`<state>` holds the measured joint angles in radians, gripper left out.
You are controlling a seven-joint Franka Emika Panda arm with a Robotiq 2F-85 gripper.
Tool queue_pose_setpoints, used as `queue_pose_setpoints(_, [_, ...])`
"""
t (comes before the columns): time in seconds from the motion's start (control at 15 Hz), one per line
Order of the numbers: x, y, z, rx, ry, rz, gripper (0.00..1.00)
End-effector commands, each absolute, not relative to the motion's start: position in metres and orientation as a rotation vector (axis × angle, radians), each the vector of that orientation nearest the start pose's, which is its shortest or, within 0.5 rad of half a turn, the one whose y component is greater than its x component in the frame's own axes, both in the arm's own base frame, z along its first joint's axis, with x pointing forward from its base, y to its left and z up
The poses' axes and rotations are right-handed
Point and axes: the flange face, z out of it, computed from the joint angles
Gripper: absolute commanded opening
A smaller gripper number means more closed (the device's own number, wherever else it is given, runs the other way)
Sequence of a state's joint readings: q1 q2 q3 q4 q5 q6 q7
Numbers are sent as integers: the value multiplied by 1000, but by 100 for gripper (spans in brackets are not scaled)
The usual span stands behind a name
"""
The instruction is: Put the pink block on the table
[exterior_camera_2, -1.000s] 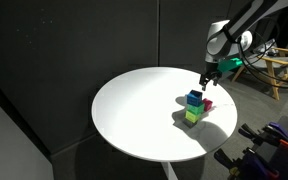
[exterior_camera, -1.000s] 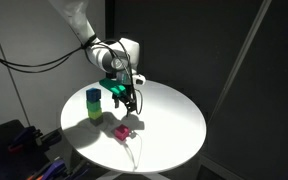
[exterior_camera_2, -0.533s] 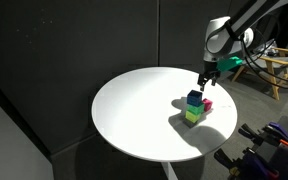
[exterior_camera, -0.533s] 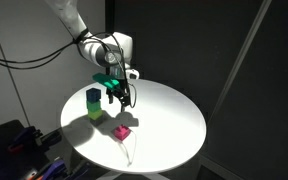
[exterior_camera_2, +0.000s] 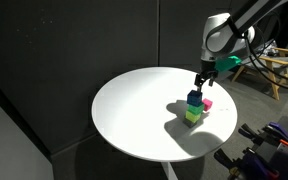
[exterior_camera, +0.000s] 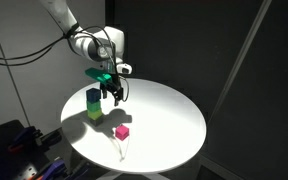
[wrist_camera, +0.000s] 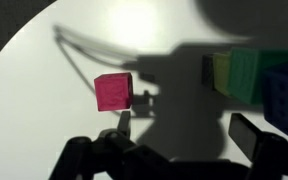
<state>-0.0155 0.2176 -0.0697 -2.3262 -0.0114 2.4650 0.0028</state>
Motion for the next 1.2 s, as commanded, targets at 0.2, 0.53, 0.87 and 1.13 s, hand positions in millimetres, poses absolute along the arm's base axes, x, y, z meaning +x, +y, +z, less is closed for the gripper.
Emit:
queue_pose_setpoints(0.2, [493,-36,278,-3180,149,94,100])
queue_pose_setpoints(0.53, [478,-34,309,-3169,131,114,100])
queue_pose_setpoints(0.87, [459,-32,337,-3163,112,135,100])
queue_pose_setpoints(1.13, [445,-28,356,-3151,52,142,100])
